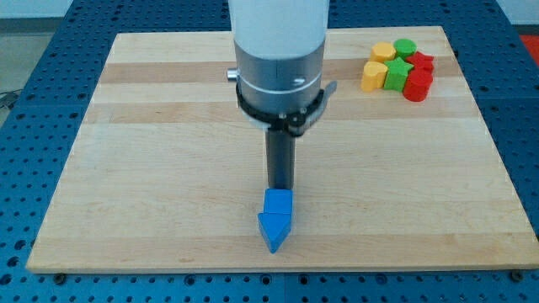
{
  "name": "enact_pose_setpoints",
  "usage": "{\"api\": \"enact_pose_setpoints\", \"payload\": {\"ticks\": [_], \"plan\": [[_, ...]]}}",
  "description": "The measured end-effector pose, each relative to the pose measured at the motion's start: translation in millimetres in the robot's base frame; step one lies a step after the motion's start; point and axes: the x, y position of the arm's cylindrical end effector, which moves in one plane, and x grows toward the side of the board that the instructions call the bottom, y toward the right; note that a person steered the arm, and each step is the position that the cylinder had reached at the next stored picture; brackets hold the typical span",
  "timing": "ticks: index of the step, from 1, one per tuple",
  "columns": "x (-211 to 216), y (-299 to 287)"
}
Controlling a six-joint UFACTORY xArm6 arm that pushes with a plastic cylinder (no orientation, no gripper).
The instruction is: Place your arm to the bottom right of the red star
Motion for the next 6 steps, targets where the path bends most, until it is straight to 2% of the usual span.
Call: {"api": "enact_pose_setpoints", "payload": {"ticks": [1,2,3,4,5,6], "plan": [[-141,6],[-152,10],[-67,121],[-32,175],[-43,236],[-64,267]]}}
